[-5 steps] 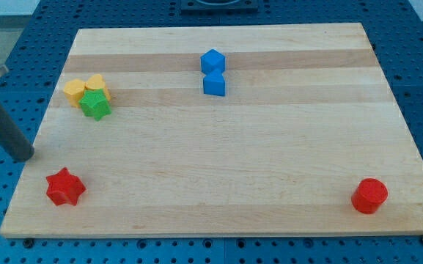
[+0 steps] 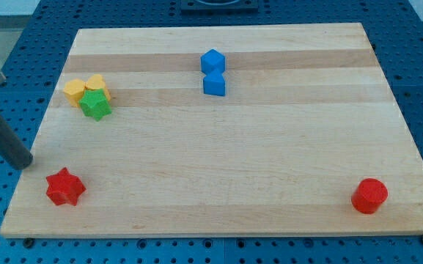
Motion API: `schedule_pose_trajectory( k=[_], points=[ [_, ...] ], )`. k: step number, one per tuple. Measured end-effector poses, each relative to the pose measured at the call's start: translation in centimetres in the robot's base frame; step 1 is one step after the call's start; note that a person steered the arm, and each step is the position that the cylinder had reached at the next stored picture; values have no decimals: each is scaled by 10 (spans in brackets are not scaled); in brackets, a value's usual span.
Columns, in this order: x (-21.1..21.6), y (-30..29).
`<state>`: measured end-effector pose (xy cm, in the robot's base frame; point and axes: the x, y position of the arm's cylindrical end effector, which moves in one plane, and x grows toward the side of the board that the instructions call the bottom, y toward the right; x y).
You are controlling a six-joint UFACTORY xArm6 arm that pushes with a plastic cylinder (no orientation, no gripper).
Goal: Place the red star parallel to the triangle
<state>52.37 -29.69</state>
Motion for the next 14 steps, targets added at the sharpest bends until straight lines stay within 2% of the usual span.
schedule_pose_trajectory(
  k=[4,5,6,7,10,11,12,13,14],
  points=[
    [3,24],
    [17,31],
    [52,60],
    [30,120],
    [30,360],
    [62,362],
    [77,440],
    [73,470],
    [87,472]
  ],
)
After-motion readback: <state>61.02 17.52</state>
